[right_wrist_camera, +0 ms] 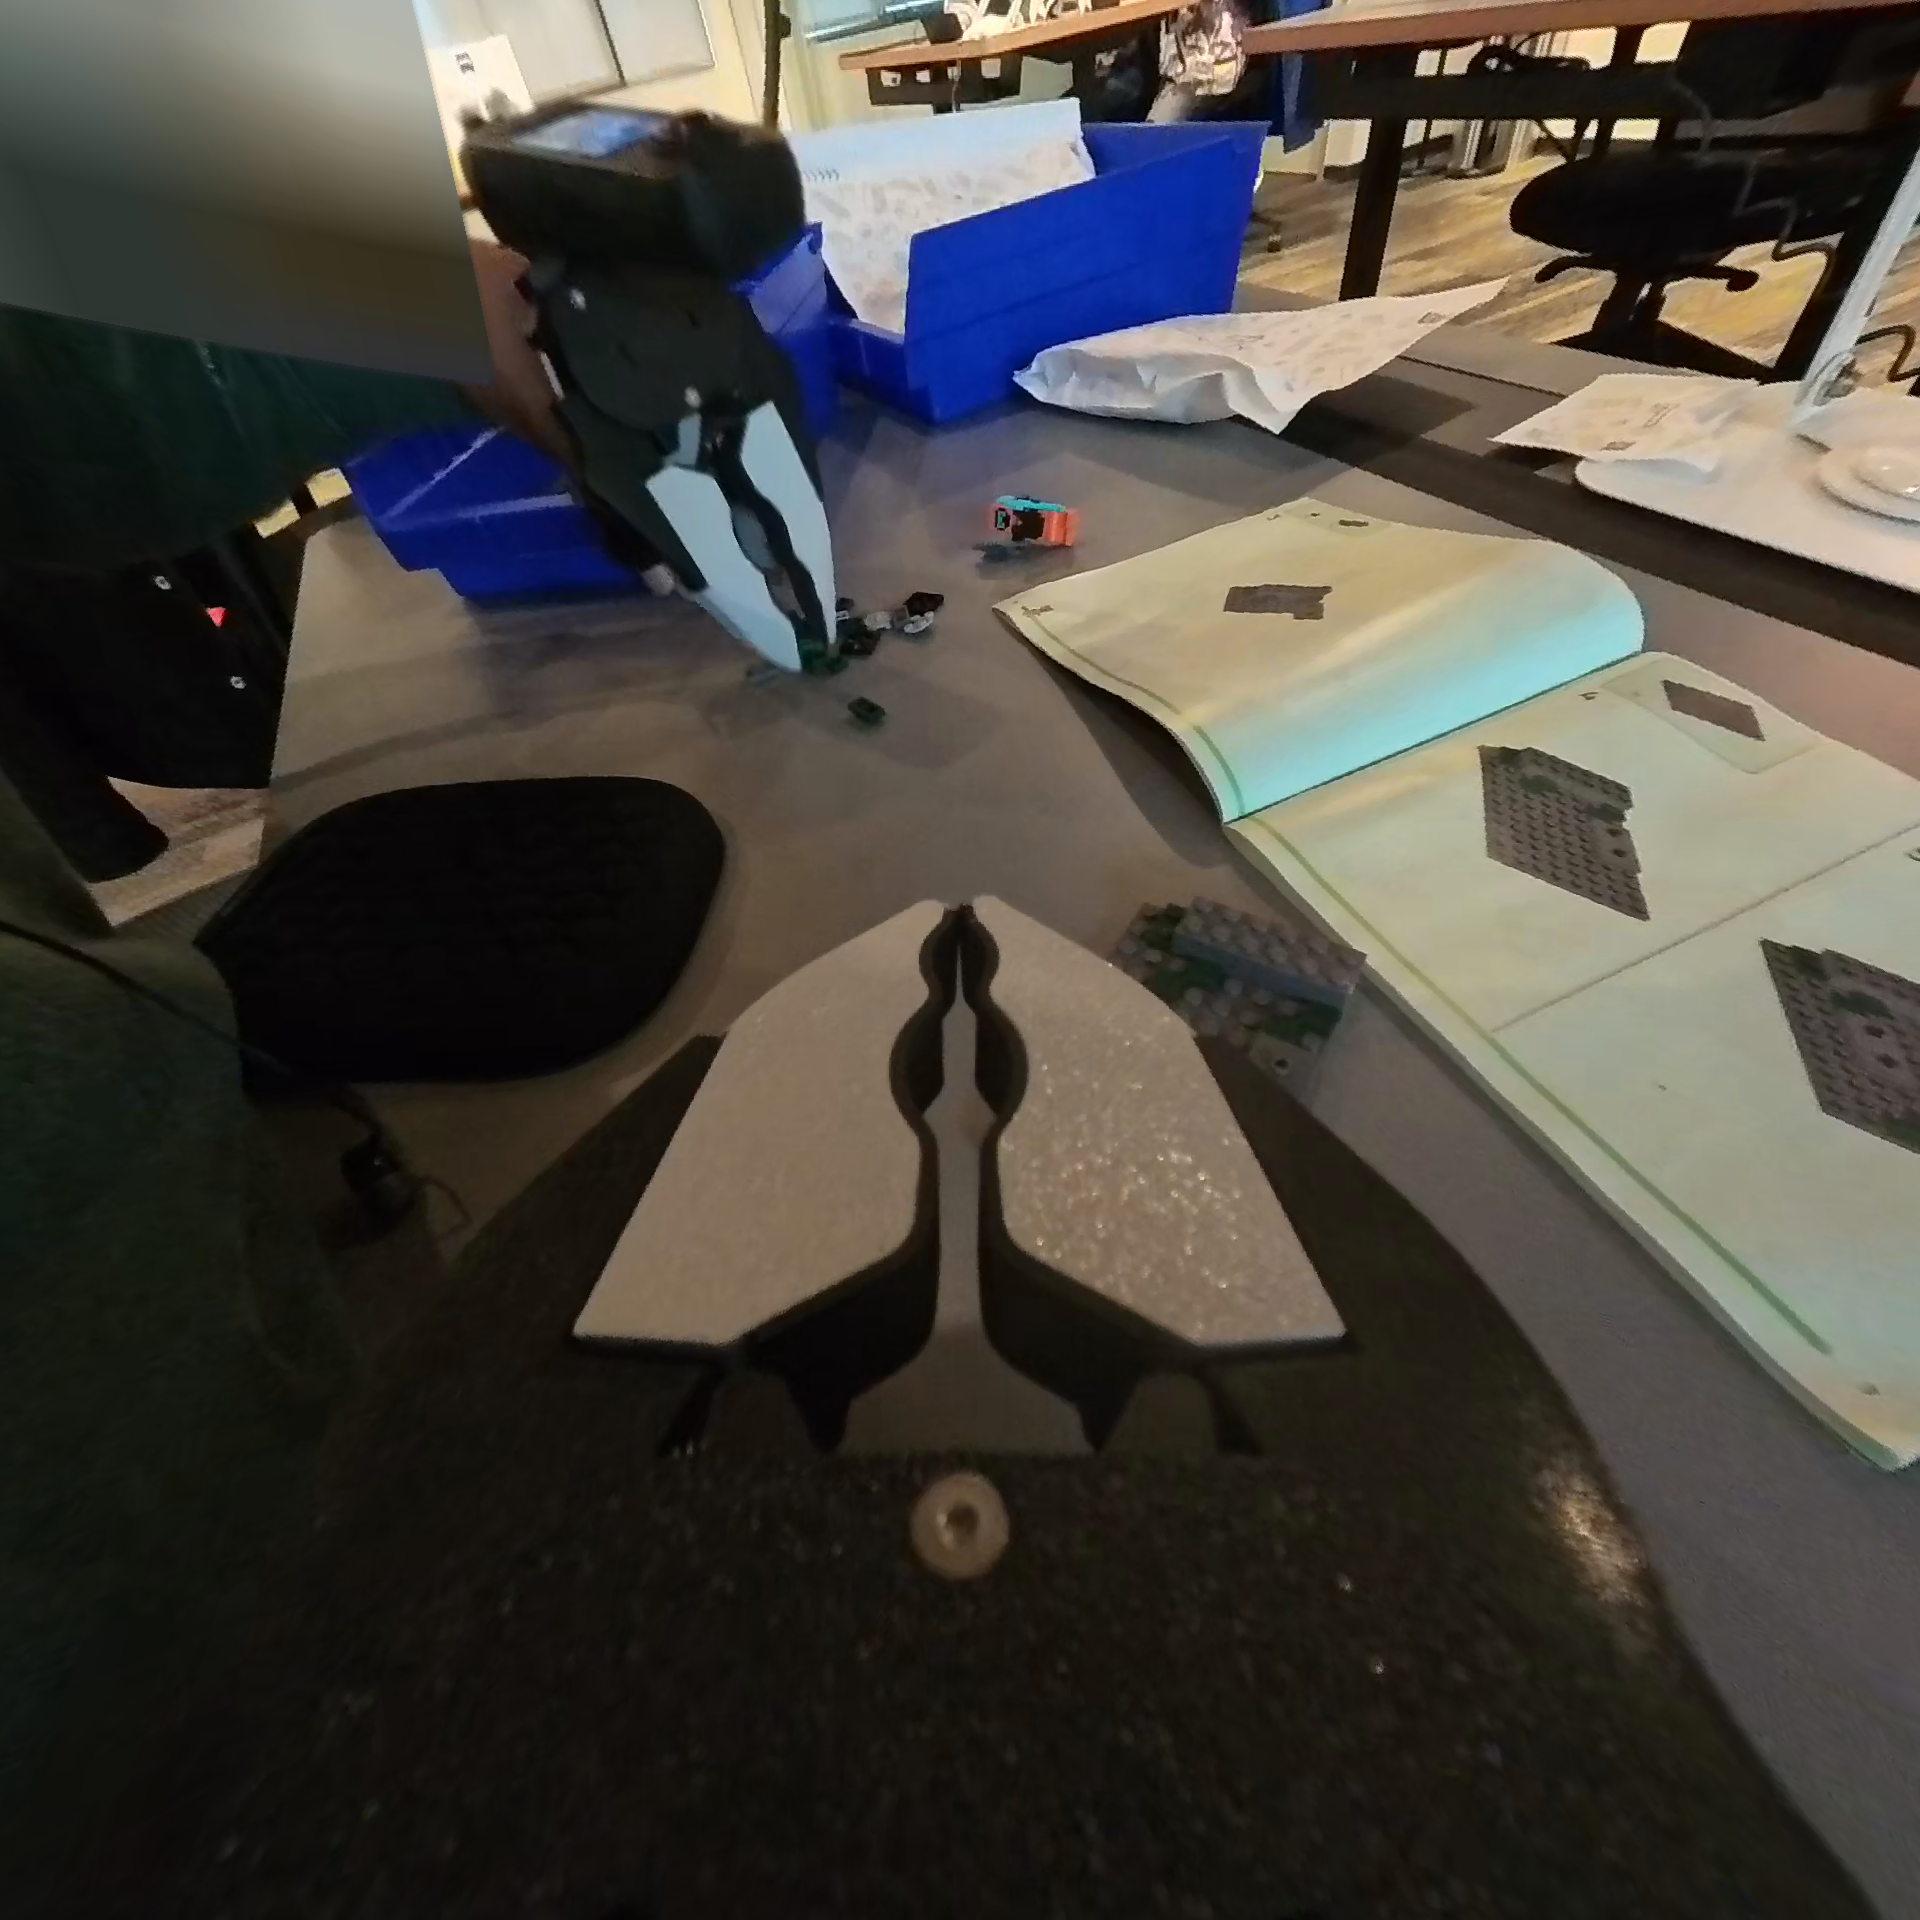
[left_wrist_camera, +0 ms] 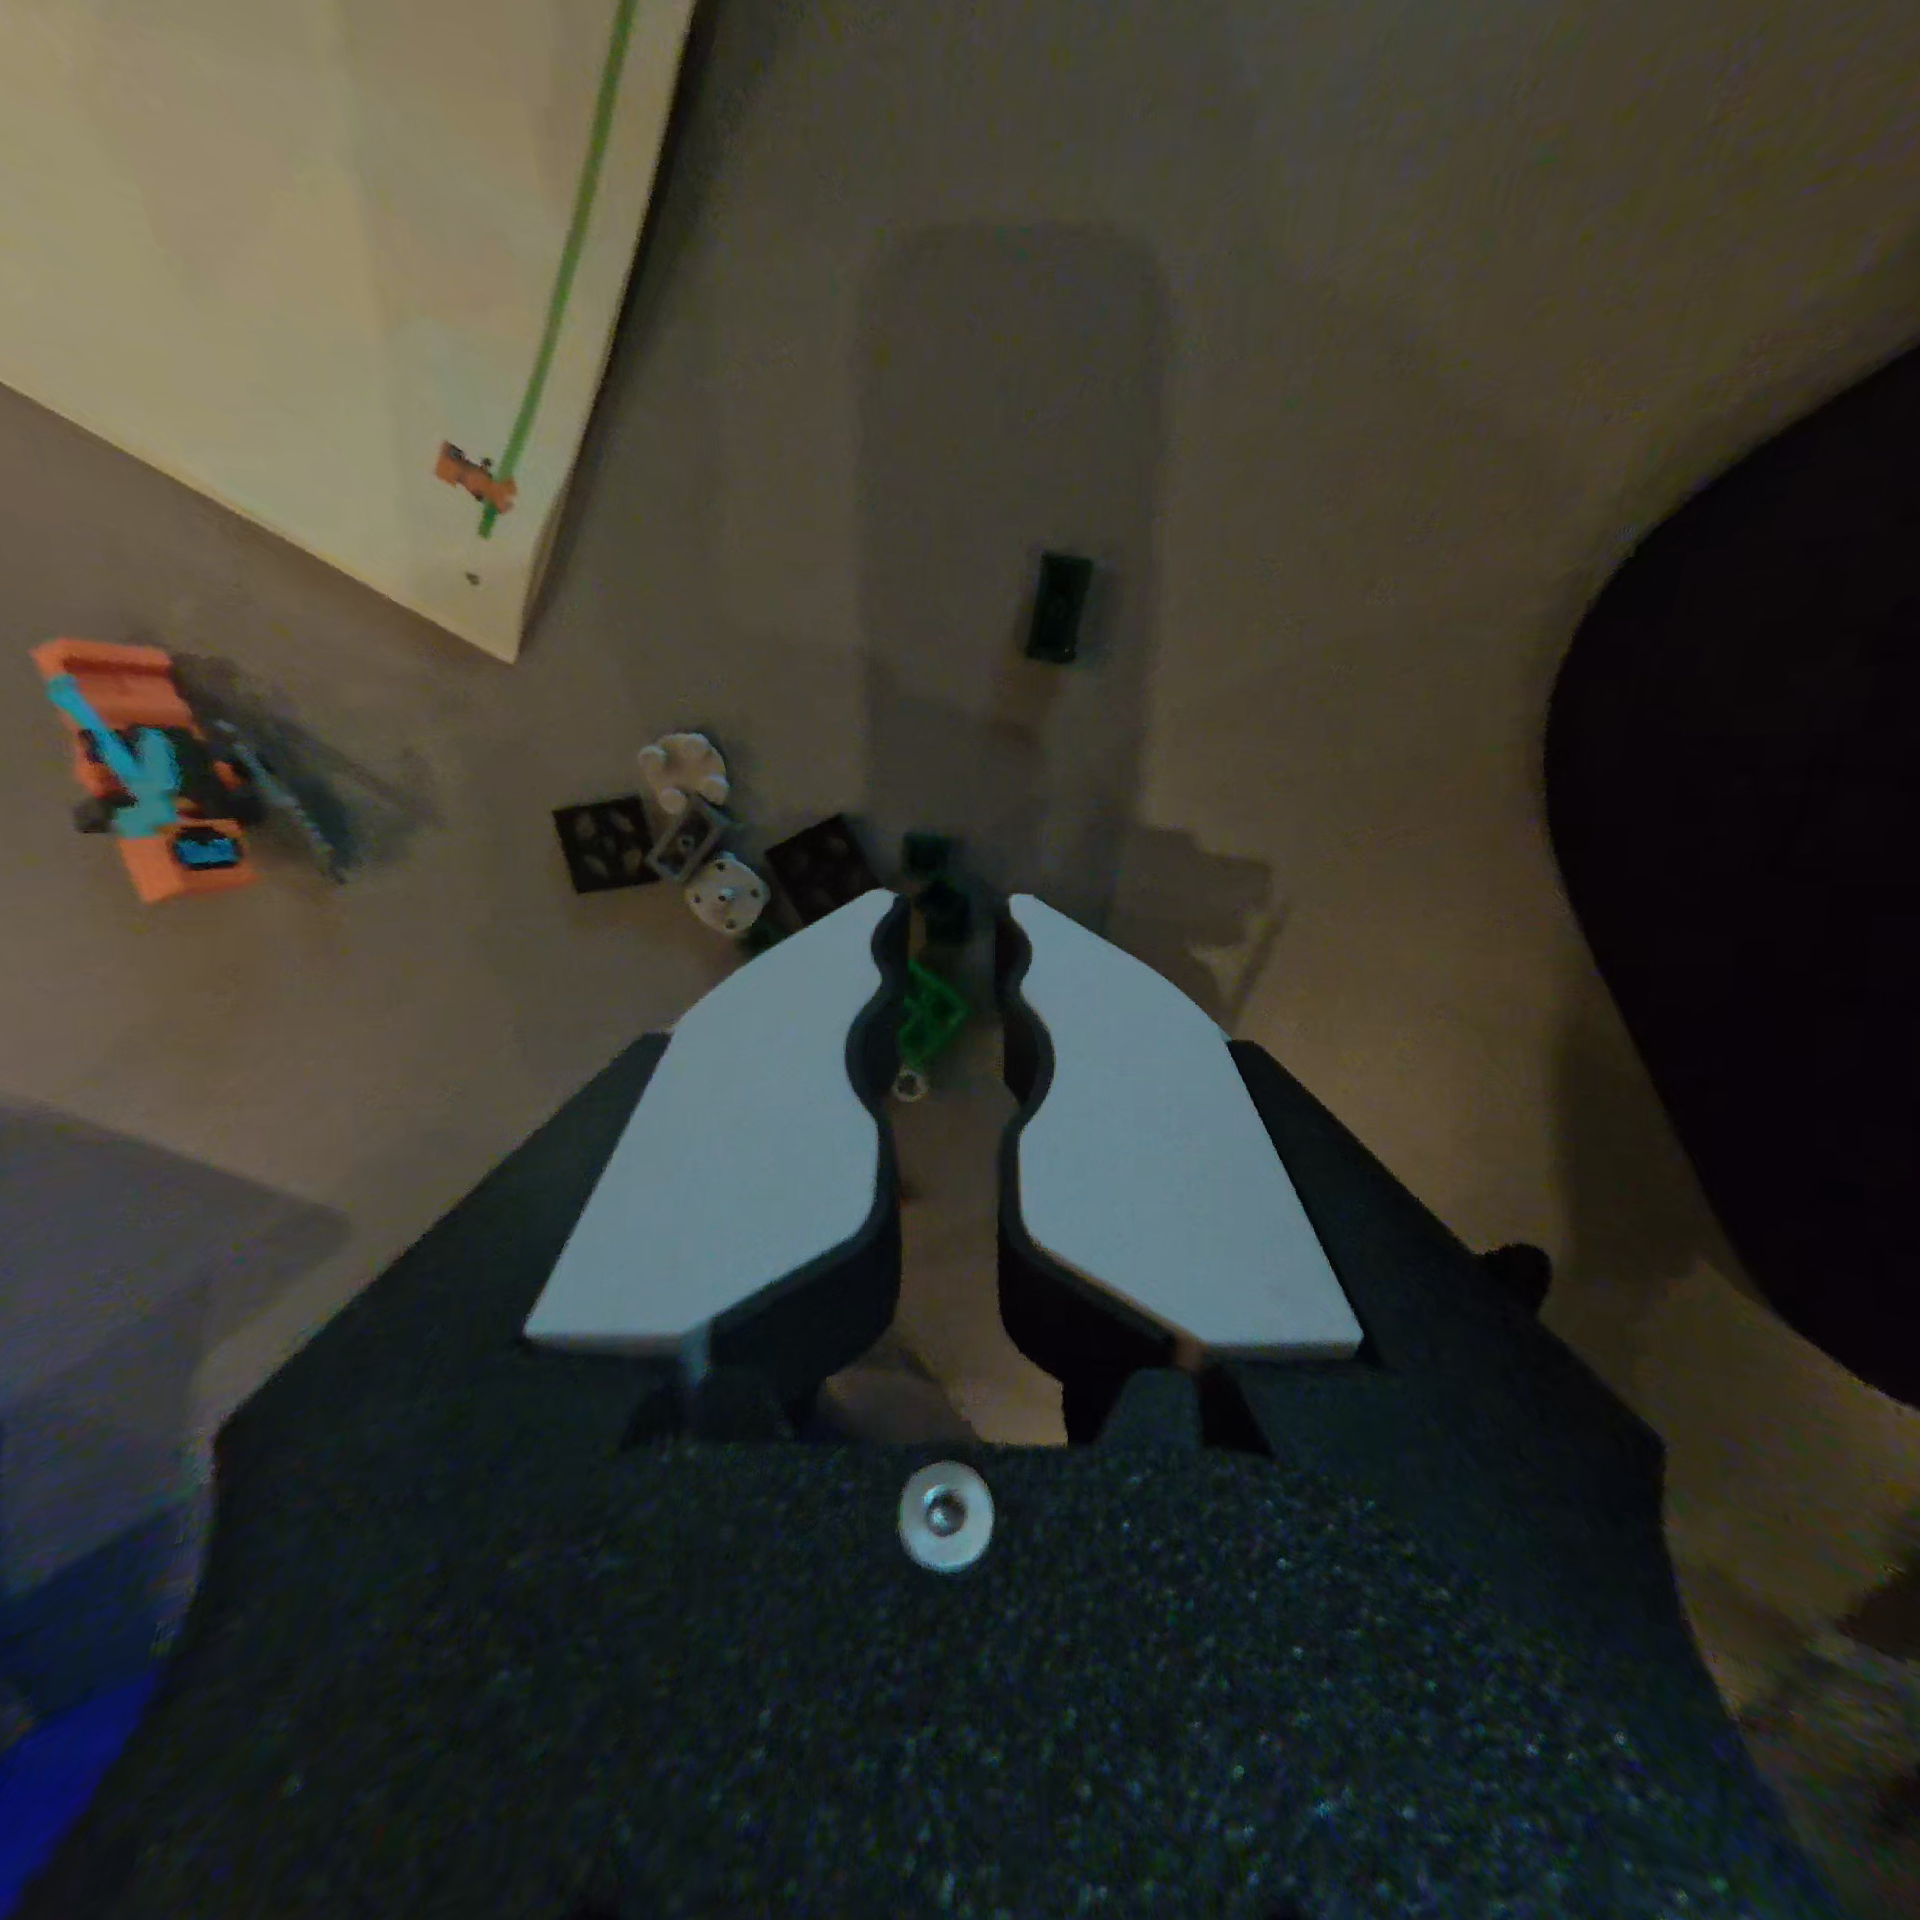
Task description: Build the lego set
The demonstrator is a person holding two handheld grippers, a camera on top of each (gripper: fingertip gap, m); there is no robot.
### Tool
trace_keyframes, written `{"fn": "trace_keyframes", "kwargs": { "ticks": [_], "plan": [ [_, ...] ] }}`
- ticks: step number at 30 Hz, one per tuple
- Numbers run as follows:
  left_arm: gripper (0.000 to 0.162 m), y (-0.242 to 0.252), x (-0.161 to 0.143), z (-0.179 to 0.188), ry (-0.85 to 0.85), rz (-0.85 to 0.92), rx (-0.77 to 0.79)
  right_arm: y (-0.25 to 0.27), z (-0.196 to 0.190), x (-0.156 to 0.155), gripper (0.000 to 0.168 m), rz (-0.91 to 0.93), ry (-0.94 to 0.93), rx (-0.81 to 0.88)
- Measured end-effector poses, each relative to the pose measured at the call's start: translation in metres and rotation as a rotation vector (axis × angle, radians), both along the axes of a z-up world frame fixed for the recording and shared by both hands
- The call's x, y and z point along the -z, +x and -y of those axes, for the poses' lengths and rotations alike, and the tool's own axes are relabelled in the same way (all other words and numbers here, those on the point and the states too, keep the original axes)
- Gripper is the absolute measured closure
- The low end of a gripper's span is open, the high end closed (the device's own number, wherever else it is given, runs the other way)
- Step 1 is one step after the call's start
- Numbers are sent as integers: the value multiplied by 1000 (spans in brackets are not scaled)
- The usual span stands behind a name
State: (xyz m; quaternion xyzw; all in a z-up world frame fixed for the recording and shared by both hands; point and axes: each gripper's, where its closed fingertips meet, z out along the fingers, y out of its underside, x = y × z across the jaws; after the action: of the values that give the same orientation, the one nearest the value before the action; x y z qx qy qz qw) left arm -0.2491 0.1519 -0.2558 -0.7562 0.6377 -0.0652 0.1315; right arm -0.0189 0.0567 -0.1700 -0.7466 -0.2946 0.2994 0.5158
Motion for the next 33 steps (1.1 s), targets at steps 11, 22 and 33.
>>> {"fn": "trace_keyframes", "kwargs": {
  "ticks": [11,22,33],
  "plan": [
    [154,-2,4,1,-52,6,-31,1,0,-1,168,-2,5,4],
    [154,21,-15,10,10,106,21,1,1,-3,168,-5,14,6],
    [154,121,-30,55,19,276,232,8,3,-15,168,-12,57,28]
  ]
}}
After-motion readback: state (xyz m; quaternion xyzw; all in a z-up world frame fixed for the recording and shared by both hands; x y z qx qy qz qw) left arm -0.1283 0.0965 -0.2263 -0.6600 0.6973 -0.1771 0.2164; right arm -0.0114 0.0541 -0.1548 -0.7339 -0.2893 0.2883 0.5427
